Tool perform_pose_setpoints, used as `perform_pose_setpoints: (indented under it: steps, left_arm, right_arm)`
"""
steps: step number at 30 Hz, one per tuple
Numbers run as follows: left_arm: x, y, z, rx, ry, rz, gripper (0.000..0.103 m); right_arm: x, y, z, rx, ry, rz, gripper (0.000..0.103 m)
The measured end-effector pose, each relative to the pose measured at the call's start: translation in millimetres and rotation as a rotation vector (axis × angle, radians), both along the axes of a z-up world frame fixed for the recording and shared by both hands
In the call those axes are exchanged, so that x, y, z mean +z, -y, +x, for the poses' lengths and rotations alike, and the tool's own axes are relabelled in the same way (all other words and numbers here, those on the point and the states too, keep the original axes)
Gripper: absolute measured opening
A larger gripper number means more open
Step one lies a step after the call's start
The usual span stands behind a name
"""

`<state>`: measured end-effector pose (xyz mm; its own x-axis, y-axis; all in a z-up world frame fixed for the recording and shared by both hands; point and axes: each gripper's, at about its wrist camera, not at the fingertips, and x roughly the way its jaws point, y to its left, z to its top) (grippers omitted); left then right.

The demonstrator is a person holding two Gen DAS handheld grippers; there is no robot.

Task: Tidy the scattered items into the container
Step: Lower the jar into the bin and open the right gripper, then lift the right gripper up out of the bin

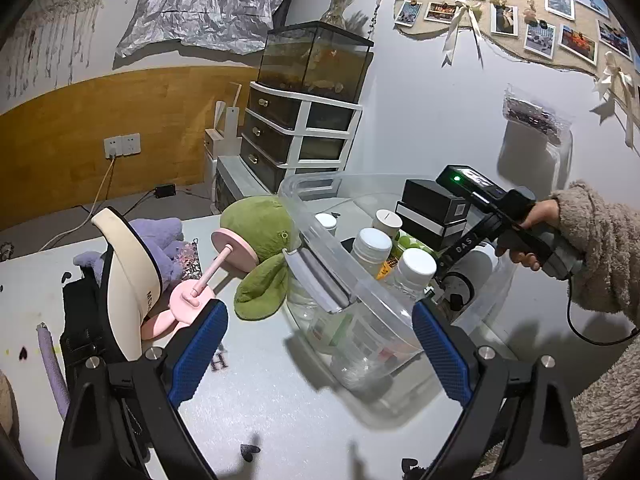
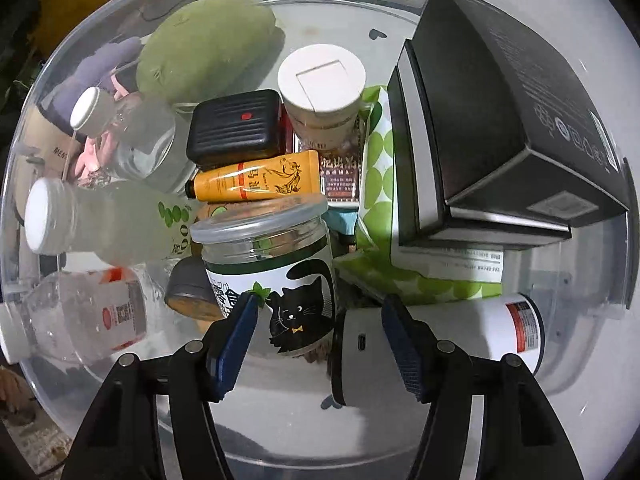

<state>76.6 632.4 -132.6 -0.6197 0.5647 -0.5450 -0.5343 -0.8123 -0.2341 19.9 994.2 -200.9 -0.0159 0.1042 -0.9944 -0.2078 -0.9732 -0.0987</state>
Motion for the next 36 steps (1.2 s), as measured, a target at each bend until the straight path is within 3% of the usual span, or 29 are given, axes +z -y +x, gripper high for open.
perform_pose_setpoints:
  steps: [2,5,7,9,12,13,14,15,21,24,30,36]
  left_arm:
    - [1,0,2,0.008,-0.003,-0.001,0.094]
    - [3,-1,6,0.027,-0.010,-0.003,0.094]
    - [5,-2,8,0.047,-0.019,-0.010,0.094]
    - [7,-2,10,0.074,-0.027,-0.011,0.103]
    - [9,-2,12,0.110,-0.034,0.000,0.103]
    - [9,-3,12,0.122,-0.032,-0.003,0.103]
    - [9,-4,12,0.135,-0.030,-0.005,0.103]
    - [10,-5,12,0.146,-0.029,-0.009,0.103]
    - [12,-10,13,0.238,-0.018,-0.034,0.103]
    - [15,-10,16,0.274,-0.029,-0.020,0.103]
    - [21,-12,20,0.319,-0.023,-0.050,0.103]
    - [25,-15,28,0.325,-0.001,-0.056,0.103]
  right_arm:
    - [-2,-1,-1,0.005,0.002,0.024,0.078]
    - [-2,-4,3,-0.017,-0.008,0.003,0.078]
    - [6,-1,11,-0.038,-0.065,-0.030,0.078]
    - [15,2,19,-0.057,-0.133,-0.065,0.078]
    - [30,9,35,-0.117,-0.254,-0.077,0.078]
    - [36,13,42,-0.145,-0.310,-0.063,0.081]
    - [40,15,49,-0.170,-0.366,-0.048,0.098]
    - [43,18,56,-0.194,-0.421,-0.035,0.103]
    - [52,24,88,-0.316,-0.692,0.062,0.103]
    - [59,30,98,-0.349,-0.778,0.123,0.103]
    - [94,54,139,-0.389,-0.882,0.119,0.103]
    - [98,78,166,-0.362,-0.933,0.110,0.103]
